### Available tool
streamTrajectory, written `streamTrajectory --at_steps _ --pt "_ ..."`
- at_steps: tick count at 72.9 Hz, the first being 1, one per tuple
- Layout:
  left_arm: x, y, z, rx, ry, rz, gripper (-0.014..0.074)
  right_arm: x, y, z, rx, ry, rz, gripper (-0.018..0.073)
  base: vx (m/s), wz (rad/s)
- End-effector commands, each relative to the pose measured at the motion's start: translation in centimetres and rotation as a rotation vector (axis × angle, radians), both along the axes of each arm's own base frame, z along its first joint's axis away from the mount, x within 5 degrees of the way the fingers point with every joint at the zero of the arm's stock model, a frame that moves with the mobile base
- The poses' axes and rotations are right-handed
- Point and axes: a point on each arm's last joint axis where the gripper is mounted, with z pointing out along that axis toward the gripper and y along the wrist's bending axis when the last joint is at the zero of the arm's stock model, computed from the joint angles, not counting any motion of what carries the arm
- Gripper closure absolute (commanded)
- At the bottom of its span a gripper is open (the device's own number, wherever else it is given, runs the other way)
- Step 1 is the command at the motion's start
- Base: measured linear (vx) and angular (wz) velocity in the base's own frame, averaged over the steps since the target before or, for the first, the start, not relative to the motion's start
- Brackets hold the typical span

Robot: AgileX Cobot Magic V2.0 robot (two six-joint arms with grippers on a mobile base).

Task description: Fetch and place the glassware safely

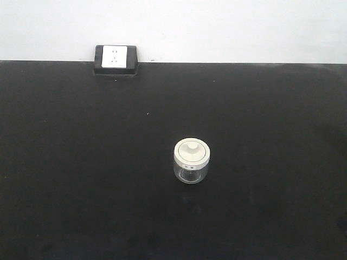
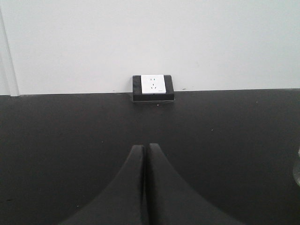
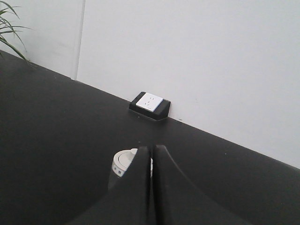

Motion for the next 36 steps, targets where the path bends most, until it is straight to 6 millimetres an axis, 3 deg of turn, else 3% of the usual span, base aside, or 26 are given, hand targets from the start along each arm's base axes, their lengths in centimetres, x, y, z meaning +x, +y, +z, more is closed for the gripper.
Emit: streamTrajectory --at_steps 1,36 --pt "0.03 -0.06 1.44 -0.023 -0.079 -0.009 0.0603 -0.29 -0.18 1.61 0.040 -0.098 -0.004 0.0567 0.00 0.00" --pt "0.03 -0.06 1.44 -0.023 -0.079 -0.009 0.0603 -0.29 -0.18 1.61 0.040 -0.098 -0.004 0.0567 0.00 0.00"
